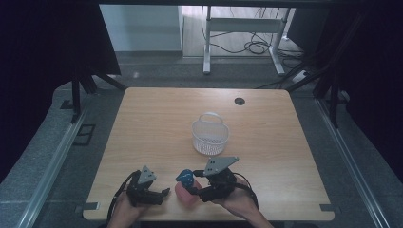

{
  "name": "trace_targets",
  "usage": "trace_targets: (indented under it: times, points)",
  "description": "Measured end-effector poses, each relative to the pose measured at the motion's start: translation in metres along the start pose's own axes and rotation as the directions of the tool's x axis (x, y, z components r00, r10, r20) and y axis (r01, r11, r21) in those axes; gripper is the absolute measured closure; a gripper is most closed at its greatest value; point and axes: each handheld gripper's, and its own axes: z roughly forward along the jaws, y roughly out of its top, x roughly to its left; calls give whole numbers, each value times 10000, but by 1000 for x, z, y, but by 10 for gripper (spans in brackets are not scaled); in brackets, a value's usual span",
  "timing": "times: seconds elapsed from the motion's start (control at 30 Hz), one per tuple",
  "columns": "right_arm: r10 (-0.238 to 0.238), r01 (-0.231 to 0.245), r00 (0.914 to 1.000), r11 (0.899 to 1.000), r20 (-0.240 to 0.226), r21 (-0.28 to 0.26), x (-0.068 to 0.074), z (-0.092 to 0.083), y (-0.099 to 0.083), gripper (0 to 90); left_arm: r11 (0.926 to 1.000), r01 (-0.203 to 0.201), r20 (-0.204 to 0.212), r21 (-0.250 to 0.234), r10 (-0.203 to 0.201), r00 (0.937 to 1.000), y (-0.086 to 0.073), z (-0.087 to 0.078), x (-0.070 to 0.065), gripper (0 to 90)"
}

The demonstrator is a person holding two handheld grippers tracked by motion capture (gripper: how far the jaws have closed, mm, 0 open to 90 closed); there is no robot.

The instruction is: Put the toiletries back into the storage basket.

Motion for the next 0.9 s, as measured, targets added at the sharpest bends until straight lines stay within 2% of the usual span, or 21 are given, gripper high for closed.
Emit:
trace_targets:
  times: [0.37, 0.57, 0.8, 0.9]
  points:
    - [-172, 172, 9998, 9998, -87, 35, 1, 14, 9, 480, 10000, 30, -5, -28, -30, 10000, 0, 0, 0, 104]
    - [-418, 417, 9990, 9991, 154, 60, 4, 16, 11, 520, 10000, 30, -7, -27, -30, 10000, 0, 0, 0, 104]
    - [-507, 506, 9976, 9987, 479, 24, 6, 13, 10, 524, 10000, 36, -7, -25, -36, 10000, 0, 0, 0, 104]
    - [-452, 451, 9979, 9990, 462, 19, 4, 11, 11, 524, 10000, 38, -2, -29, -38, 10000, 0, 0, 0, 104]
